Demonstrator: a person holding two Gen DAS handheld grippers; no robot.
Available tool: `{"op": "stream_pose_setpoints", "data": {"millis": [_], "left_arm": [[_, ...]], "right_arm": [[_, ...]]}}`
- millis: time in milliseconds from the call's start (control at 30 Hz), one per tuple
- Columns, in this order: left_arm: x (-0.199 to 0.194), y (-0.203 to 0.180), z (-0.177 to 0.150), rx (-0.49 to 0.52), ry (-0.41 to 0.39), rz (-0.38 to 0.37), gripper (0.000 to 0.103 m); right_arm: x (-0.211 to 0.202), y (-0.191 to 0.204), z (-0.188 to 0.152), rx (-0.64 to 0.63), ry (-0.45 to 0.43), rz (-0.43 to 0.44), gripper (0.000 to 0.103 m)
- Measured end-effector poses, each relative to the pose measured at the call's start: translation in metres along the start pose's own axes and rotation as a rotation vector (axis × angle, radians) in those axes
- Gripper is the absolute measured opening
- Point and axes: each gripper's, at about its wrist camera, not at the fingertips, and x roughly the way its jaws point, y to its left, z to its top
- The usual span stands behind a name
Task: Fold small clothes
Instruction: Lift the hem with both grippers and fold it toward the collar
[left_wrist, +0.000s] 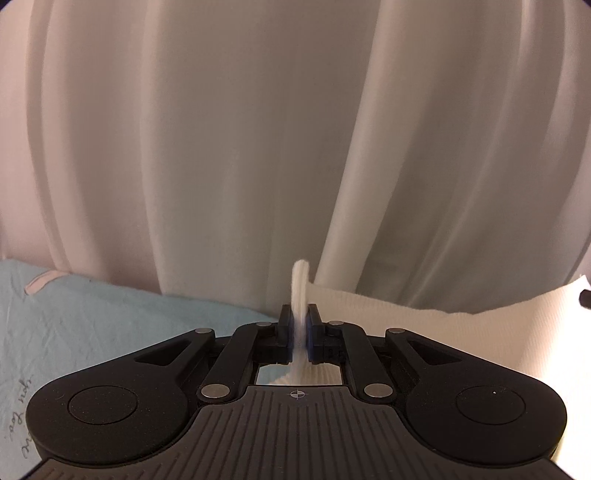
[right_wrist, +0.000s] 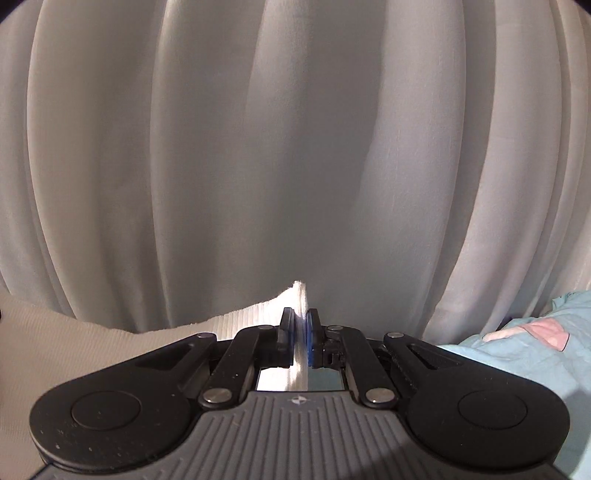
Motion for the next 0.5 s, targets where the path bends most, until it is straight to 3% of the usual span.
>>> {"op": "stream_pose_setpoints", "data": {"millis": [133,200,267,367,433,500], "left_arm": [[-0.006,0.007,-0.013,0.015,-0.010,0.053,0.017],[-0.017,0.009,-0.019,-0.011,-0.054,0.042,0.021],[-0.015,0.006,-0.021,-0.071,-0.040,-0.036,0.024],[-0.002,-0.014,-0.033,-0.076,0.004,-0.107,0.026],[0.006,-0.024,-0.043,-0.047,0.002,-0.118,0.027],[0.019,-0.023,-0.052,-0.035,0.039,-0.077,0.028]], "right_arm": [[-0.003,-0.007,-0.007,0.038,0.005,-0.047,0.007],[-0.008,-0.006,-0.012,0.122,0.030,0.057,0.013],[-0.008,0.010,-0.024,0.157,0.083,0.213,0.013],[-0.006,0.046,-0.048,0.099,0.164,0.375,0.012],[-0.003,0.056,-0.062,0.060,0.199,0.383,0.012],[-0.004,0.049,-0.068,0.021,0.153,0.340,0.011]]}}
